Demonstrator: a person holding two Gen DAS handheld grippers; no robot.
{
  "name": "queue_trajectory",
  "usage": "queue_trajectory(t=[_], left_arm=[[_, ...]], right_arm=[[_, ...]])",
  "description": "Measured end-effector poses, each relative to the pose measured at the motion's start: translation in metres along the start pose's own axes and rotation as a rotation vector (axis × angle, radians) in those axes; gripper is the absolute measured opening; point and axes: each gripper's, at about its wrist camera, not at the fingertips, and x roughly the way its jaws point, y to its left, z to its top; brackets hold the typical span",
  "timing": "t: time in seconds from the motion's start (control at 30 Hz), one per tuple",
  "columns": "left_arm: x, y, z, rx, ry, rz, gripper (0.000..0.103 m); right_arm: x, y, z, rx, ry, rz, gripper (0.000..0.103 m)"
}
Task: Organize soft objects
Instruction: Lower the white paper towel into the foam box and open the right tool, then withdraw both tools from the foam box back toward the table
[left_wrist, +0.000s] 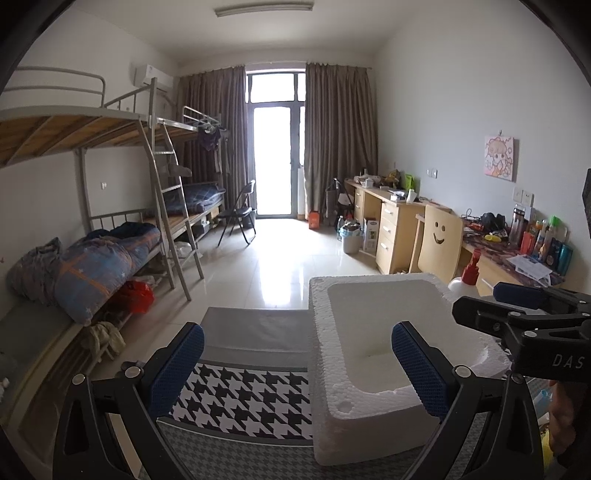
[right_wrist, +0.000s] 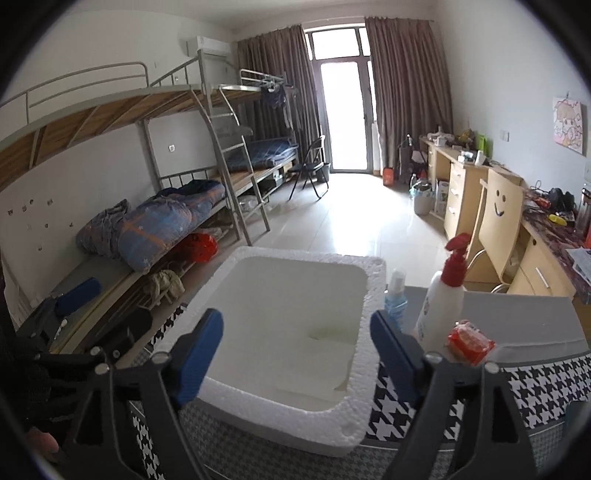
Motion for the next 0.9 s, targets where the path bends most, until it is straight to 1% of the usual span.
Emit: queue_trajectory(t=[0.2,0.4,0.47,0.6,0.9], left_arm=[[-0.009,-0.007,0.001,0.011,-0.011,-0.008,0.102],[-0.019,-0.016,0.002,0.026,-0.023,-0.019,0.102],[-0.024,-0.017,0.002,0.026,-0.03,-0.025,0.102],[-0.033,-0.02,0.001,0.024,-0.043,-0.033,0.102],[-0.048,-0.033,0.001,0.044,-0.066,-0.063,0.102]], right_arm=[[-0.013,-0.005,-0.003,0.003,-0.037,-0.035,0.087],[-0.033,-0.006,-0.006,0.003,-0.07,-0.044,0.088],[-0.038,-0.007,-0.007,0.011,-0.084,-0.051,0.089],[-0.049,-0.007,-0.011,0.014,-0.111,-0.049,0.095],[-0.074,-0.01,-0.024,0.006,-0.153,-0.063,0.097]])
